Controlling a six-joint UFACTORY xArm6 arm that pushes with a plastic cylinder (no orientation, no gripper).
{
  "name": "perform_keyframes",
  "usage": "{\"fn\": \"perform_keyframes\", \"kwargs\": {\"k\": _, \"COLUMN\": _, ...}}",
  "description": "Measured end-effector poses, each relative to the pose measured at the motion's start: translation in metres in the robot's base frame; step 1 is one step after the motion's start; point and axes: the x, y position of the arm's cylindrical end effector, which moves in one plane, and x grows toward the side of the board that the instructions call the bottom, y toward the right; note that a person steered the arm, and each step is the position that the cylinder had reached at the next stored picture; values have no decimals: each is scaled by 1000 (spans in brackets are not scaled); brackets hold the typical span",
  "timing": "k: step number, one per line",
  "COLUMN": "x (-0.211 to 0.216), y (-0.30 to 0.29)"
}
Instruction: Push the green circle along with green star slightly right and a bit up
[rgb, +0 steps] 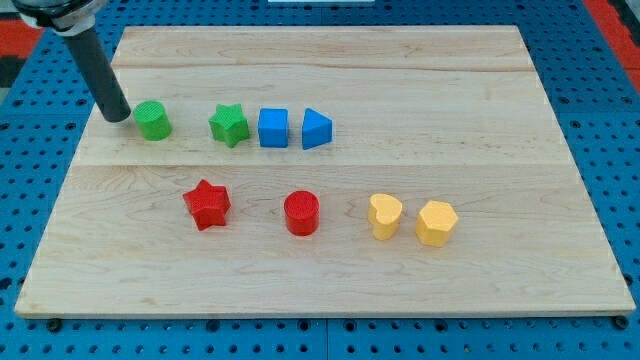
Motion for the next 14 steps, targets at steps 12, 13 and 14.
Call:
{"fn": "perform_keyframes", "kwargs": {"k": 12, "x": 83, "y": 90}}
{"fn": "perform_keyframes", "kwargs": {"k": 13, "x": 90, "y": 120}}
{"fn": "perform_keyframes", "kwargs": {"k": 14, "x": 66, "y": 120}}
